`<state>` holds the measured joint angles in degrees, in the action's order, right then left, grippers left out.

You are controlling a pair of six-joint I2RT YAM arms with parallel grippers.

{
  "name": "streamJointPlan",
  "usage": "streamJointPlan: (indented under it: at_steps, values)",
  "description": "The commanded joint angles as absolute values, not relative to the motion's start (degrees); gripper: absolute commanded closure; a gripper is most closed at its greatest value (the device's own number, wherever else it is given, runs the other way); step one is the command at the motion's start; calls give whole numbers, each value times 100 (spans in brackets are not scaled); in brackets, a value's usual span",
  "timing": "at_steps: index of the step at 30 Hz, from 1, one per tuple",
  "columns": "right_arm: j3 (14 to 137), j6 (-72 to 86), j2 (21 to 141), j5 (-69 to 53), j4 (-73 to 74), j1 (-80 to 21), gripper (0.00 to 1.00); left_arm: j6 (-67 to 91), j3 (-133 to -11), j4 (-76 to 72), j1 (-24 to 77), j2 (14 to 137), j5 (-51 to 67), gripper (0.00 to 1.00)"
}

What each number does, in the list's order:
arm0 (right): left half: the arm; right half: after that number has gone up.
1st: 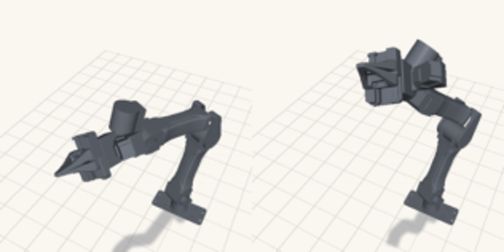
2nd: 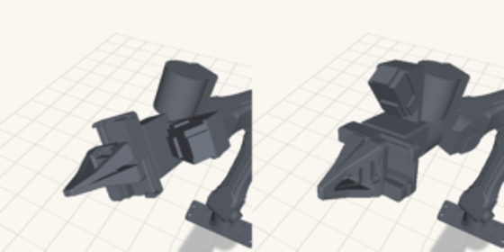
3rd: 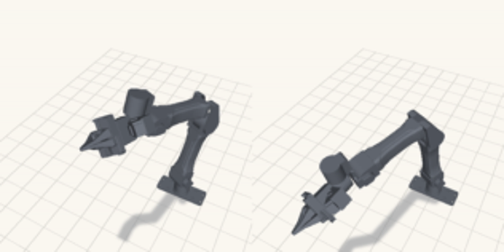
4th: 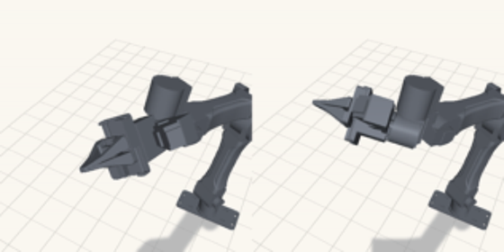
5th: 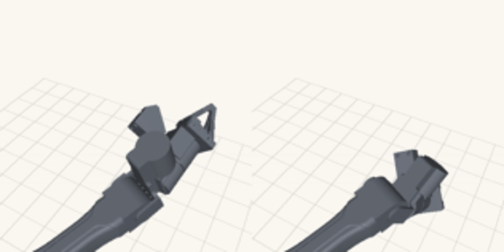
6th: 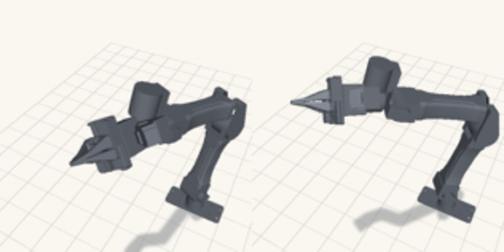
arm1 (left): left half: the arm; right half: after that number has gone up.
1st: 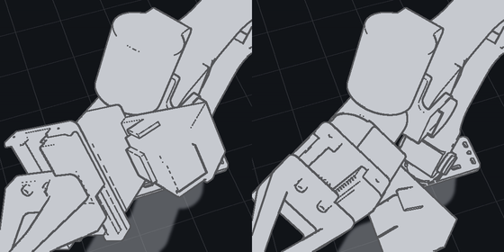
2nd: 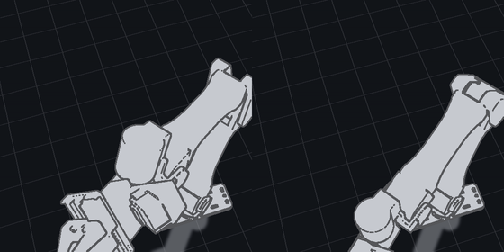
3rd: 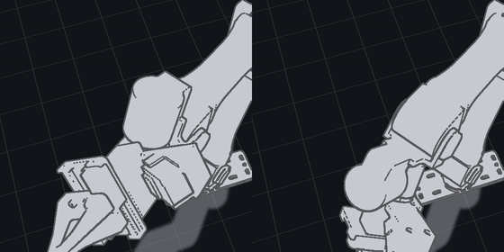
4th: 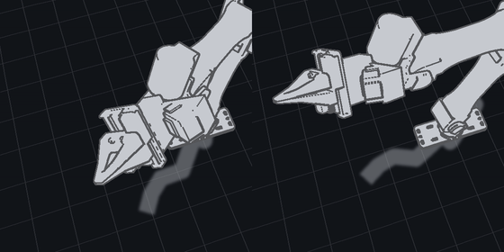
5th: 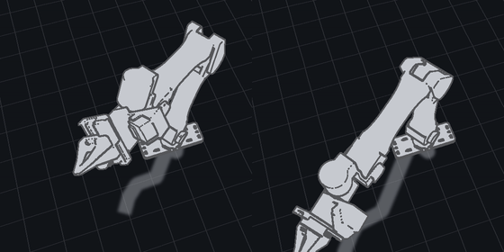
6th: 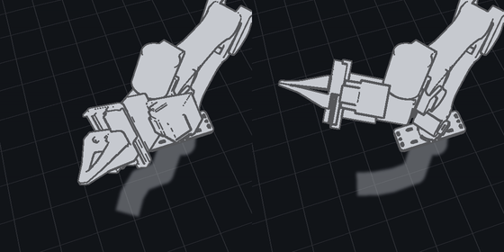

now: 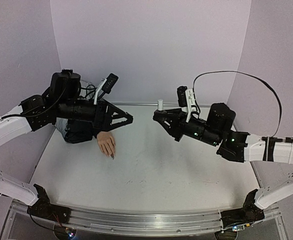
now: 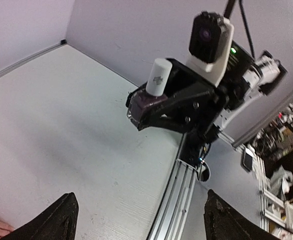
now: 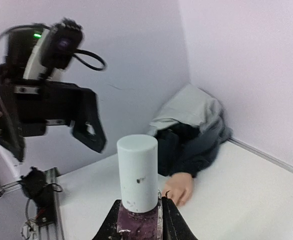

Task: Paint the nails

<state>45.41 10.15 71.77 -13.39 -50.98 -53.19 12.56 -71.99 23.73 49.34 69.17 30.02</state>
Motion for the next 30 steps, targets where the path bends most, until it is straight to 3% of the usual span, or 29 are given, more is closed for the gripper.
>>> streamJointPlan:
  at_steps: [1, 9, 23, 30]
  values:
    - [5110, 785, 7648, 1042, -4822, -5708, 100, 2538, -7361, 1795, 4931, 7106, 1643, 12]
    - [5742, 422, 8529, 2020, -4600, -6432, 100, 2968, -7550, 1408, 4931, 7703, 1566, 21]
    - [6136, 337, 8982, 2075, -4612, -6671, 100, 2806, -7450, 1270, 4935, 7974, 1839, 70]
    - [6217, 449, 8994, 1919, -4754, -6671, 100, 2402, -7358, 1248, 5077, 8041, 2257, 89]
